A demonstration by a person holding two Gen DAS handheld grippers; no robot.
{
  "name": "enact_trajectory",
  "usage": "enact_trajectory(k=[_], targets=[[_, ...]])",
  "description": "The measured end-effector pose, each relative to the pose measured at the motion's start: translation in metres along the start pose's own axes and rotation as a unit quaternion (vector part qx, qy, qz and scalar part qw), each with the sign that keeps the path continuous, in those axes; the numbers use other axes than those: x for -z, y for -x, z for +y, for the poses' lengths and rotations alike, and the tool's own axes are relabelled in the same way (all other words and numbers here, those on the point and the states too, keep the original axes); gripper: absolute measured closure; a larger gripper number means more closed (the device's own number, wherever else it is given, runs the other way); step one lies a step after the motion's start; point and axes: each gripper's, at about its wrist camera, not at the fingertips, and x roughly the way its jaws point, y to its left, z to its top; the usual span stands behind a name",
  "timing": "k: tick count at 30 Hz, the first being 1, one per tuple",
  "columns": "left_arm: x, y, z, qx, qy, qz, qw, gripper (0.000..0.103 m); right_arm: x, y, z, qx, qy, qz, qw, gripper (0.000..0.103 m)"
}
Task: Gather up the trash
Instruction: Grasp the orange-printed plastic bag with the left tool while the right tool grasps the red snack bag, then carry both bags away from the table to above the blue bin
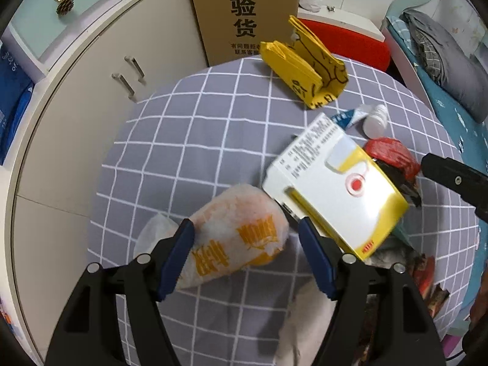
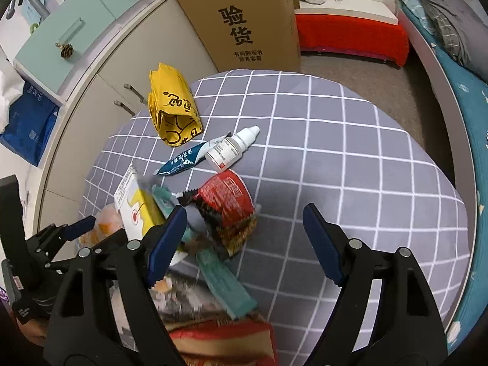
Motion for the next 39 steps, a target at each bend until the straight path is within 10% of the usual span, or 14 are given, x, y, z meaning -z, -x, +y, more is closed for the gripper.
enact_trajectory(k=[17, 29, 39], targets=[[-0.009, 0.003, 0.032, 0.027, 0.061, -0.024, 0.9975, 0.069, -0.009, -0.029, 0.013, -0.008, 0.043, 0.021, 0.999, 0.072], [-0.013, 0.083, 0.022, 0.031, 0.092, -0.090, 0.9912, 0.071, -0.011, 0.023, -0.005, -0.023, 0.027, -0.015, 0.999, 0.079], [-0.013, 0.155, -0.073, 0.085, 0.045, -0.131, 0.9866, 0.071, 0.011, 0.107, -0.054, -0.039, 0.003, -0.054, 0.998, 0.079]])
